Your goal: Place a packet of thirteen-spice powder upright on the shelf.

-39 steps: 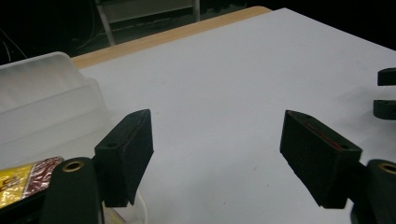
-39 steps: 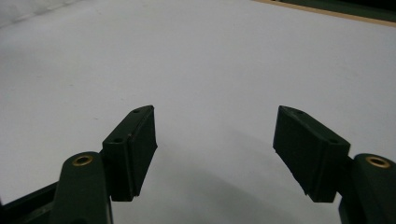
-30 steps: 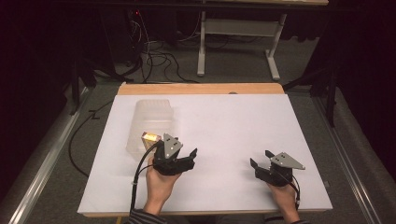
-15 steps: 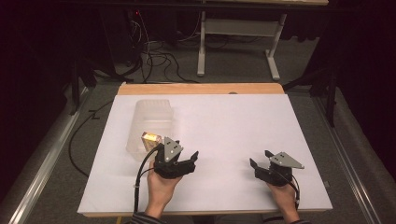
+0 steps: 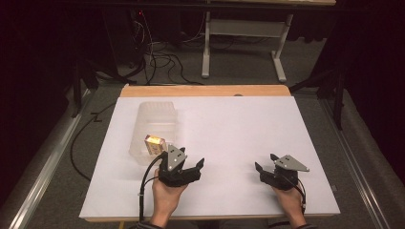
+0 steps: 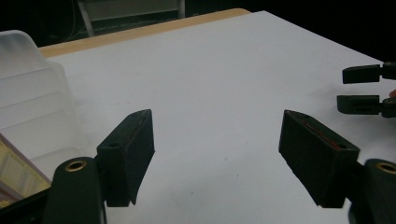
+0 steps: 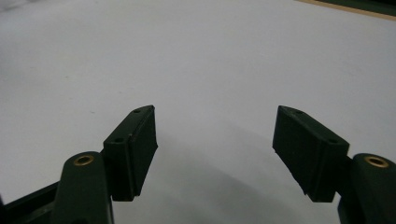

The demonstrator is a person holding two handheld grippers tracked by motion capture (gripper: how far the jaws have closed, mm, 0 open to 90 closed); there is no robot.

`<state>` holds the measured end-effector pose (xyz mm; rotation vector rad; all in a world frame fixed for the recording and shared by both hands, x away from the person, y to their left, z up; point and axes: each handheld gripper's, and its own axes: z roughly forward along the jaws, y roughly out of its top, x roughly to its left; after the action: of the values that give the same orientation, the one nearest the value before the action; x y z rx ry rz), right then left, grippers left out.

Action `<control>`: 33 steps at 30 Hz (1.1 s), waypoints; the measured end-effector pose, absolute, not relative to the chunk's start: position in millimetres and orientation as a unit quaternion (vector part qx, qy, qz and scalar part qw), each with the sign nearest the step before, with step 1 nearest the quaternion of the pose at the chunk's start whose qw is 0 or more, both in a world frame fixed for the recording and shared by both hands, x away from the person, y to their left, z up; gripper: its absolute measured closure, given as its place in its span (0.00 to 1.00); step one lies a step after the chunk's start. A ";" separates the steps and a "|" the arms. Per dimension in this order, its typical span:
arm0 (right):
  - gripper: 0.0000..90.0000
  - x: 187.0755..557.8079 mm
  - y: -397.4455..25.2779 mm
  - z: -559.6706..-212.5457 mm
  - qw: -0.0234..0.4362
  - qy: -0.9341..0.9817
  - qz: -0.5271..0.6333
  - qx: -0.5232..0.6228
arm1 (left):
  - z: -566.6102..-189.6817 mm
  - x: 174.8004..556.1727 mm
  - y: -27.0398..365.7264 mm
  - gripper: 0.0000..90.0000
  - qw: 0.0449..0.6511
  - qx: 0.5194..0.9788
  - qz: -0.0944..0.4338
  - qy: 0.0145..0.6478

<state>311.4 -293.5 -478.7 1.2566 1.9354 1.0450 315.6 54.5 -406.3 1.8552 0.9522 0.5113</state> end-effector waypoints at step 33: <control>0.36 311.2 -292.6 -478.5 0.302 0.734 0.389 0.468 | -442.6 333.9 26.9 0.31 0.462 0.777 0.193 0.382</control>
<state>311.2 -292.6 -478.5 1.2399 1.9468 1.0326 333.9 26.9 -442.6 1.9101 0.9391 0.4754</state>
